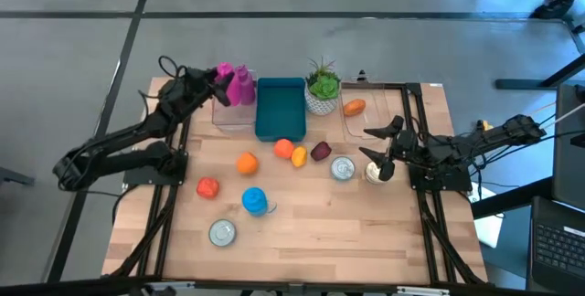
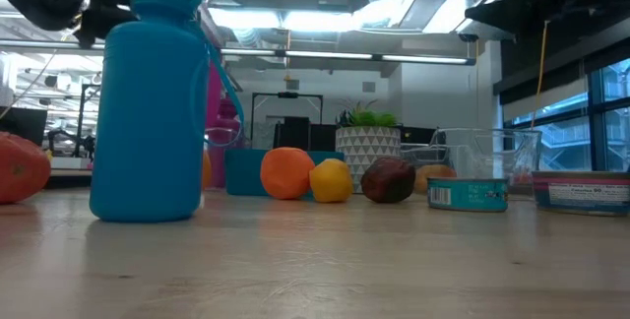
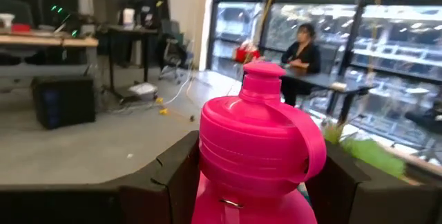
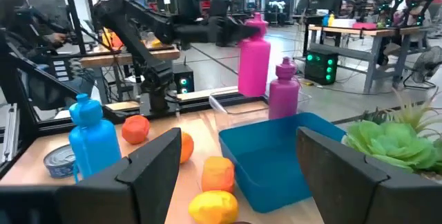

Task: Pick & Place Food Item
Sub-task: Put the pink water bottle into the left transparent bin

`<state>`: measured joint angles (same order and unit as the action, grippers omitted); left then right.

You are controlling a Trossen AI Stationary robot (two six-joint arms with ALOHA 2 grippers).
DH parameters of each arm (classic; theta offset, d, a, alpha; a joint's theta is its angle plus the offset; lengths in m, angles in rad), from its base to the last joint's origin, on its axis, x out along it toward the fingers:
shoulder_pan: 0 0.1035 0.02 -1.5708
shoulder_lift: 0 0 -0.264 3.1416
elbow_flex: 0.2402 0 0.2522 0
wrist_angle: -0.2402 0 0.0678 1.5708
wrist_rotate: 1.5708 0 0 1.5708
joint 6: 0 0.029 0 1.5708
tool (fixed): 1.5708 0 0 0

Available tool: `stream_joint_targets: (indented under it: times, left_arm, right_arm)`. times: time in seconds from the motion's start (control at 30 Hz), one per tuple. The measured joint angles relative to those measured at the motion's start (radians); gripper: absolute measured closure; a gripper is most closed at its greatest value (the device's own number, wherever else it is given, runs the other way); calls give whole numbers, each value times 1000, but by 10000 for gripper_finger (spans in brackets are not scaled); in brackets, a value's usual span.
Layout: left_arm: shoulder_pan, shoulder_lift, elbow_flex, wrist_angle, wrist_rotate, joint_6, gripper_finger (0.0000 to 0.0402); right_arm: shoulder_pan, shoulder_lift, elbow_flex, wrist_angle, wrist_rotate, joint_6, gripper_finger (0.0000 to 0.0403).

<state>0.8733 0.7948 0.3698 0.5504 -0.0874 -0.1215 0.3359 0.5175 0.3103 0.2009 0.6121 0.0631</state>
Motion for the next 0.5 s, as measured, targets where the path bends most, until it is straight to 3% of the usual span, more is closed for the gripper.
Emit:
stream_joint_targets:
  times: [0.5]
  left_arm:
    - [-6, 57, -1, -31, -55, -28, 204]
  right_arm:
    - [0, 0, 0, -2, -3, -1, 124]
